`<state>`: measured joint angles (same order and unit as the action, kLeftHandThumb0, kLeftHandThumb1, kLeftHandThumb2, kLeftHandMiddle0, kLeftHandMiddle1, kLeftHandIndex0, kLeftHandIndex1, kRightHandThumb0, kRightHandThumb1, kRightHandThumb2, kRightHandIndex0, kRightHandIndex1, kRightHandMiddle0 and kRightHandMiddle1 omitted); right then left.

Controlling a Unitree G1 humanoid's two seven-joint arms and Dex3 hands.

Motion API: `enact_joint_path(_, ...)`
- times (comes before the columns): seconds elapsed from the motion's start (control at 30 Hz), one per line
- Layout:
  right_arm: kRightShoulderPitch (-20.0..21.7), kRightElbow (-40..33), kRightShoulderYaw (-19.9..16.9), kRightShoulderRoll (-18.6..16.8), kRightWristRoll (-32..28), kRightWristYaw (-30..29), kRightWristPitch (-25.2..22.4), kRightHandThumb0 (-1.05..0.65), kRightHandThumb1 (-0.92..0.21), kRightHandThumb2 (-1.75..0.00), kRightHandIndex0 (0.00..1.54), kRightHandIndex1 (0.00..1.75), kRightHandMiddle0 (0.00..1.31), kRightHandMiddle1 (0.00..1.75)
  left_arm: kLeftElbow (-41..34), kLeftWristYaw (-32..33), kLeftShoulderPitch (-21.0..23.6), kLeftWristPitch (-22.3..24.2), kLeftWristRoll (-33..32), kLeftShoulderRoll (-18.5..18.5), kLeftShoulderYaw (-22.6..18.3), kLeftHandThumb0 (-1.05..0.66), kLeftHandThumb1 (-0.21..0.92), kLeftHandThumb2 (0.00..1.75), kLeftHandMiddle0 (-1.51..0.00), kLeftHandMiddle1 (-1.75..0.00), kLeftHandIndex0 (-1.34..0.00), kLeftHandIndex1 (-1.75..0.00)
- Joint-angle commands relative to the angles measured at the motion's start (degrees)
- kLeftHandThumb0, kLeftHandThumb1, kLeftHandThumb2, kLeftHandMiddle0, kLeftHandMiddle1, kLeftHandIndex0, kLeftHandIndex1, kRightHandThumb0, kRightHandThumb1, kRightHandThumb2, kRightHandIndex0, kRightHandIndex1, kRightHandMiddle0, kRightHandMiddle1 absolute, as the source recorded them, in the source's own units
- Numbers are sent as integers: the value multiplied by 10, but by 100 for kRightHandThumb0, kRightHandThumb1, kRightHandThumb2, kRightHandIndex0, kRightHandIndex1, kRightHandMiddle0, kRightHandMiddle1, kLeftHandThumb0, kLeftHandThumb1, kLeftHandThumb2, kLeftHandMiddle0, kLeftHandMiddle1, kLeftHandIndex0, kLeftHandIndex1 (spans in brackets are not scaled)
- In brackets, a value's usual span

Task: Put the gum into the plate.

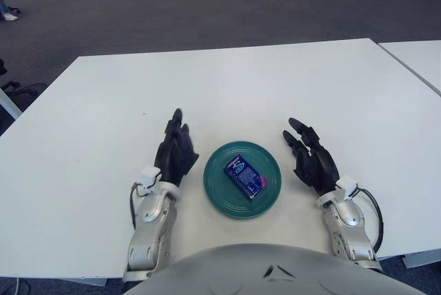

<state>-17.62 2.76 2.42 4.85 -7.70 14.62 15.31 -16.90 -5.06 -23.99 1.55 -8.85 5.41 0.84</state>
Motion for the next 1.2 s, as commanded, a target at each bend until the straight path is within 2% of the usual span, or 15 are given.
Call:
enact_joint_path(0.0, -28, 20, 7, -2, -1, 4, -32, -81, -92, -85, 21, 0, 0, 44, 23, -7, -5, -22, -7, -10, -13, -105, 92, 96, 0, 0, -1, 0)
enact_joint_path(0.13, -29, 15, 9, 2, 5, 2, -41, -81, -92, -87, 17, 0, 0, 40, 96, -25, -12, -86, -9, -16, -25, -105, 92, 98, 0, 0, 0, 0)
enact_joint_path(0.4, -25, 13, 12, 5, 7, 3, -55, -81, -92, -90, 10, 0, 0, 35, 137, -36, -35, -159, 11, -12, 2, -105, 92, 99, 0, 0, 0, 0)
enact_joint_path(0.63, -21, 16, 19, 2, 6, 11, -43, -81, -92, -91, 10, 1, 0, 34, 158, -31, -42, -189, 29, -18, 19, -105, 92, 100, 0, 0, -2, -1)
enact_joint_path(0.9, -22, 14, 24, 3, 6, 17, -20, -80, -92, -91, 11, 1, 0, 33, 198, -47, -43, -220, 14, -27, 15, -105, 92, 101, 0, 0, -5, -4)
enact_joint_path(1.03, -32, 2, 29, -1, 2, 20, -21, -80, -92, -91, 12, 1, 0, 31, 214, -62, -41, -235, 2, -26, 18, -105, 92, 102, 0, 0, -7, -5)
enact_joint_path(1.17, -45, -12, 36, -7, 10, 12, -18, -78, -92, -90, 14, 2, 0, 30, 204, -57, -50, -248, 25, -23, 38, -105, 92, 102, 0, 0, -9, -7)
